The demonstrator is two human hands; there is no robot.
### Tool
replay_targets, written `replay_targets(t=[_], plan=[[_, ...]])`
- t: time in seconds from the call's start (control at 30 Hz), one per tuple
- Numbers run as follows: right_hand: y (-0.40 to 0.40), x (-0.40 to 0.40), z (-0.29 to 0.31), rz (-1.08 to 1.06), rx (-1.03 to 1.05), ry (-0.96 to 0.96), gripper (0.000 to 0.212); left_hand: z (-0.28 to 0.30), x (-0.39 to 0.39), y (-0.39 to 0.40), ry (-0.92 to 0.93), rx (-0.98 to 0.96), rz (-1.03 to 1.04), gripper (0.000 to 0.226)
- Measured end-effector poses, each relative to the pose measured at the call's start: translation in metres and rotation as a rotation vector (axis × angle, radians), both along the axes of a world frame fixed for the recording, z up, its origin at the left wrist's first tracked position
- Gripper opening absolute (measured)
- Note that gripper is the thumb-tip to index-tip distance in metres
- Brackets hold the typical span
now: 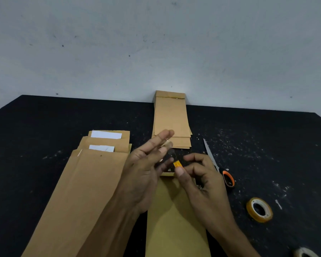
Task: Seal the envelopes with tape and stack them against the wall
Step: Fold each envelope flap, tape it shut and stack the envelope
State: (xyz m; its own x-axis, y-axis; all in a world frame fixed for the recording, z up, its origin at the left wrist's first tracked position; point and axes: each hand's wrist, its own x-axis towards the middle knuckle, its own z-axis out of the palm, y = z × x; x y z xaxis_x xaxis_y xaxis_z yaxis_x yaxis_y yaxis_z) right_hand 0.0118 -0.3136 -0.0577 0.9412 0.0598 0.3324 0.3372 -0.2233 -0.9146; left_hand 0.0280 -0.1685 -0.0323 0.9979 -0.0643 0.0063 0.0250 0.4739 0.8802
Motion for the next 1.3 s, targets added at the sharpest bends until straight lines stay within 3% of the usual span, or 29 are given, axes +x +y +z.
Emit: replay_targets(t=[0.1,0.4,0.6,0.8,0.93,1.0,1.07,1.2,1.3], plan=[[0.002,-0.001,-0.001,-0.034,0.034,-0.005,0.037,0.003,-0.002,0.001,-0.052,-0.010,0.063,0.049],[0.003,-0.005,0.003,0.023,-0.015,-0.054,0.024,0.006,-0.010,-0.001,-0.199,0.328,0.253,0.070],[0.006,-0.006,0.004,-0.025,0.003,-0.006,0.041,0.008,-0.006,-0.001,-0.246,0.342,0.409,0.068],[0.001,-0.005,0.006,-0.038,-0.014,-0.051,0.038,0.011,-0.004,-0.001,-0.327,0.404,0.287,0.097],[-0.007,-0.005,0.012,-0.022,-0.009,-0.034,0.035,0.008,-0.001,-0.002,-0.338,0.407,0.245,0.104],[-0.016,-0.003,0.012,-0.127,-0.091,-0.061,0.026,0.007,-0.001,0.000,-0.319,0.415,0.214,0.104],[-0.029,0.002,0.012,-0.346,-0.334,-0.092,0.014,0.004,-0.002,0.002,-0.297,0.448,0.164,0.104],[-0.045,0.007,0.013,-0.506,-0.845,0.163,0.011,-0.002,-0.004,0.003,-0.271,0.527,0.053,0.103],[-0.043,0.007,0.018,-0.497,-0.866,0.269,0.014,-0.003,-0.005,0.003,-0.260,0.564,0.005,0.102]])
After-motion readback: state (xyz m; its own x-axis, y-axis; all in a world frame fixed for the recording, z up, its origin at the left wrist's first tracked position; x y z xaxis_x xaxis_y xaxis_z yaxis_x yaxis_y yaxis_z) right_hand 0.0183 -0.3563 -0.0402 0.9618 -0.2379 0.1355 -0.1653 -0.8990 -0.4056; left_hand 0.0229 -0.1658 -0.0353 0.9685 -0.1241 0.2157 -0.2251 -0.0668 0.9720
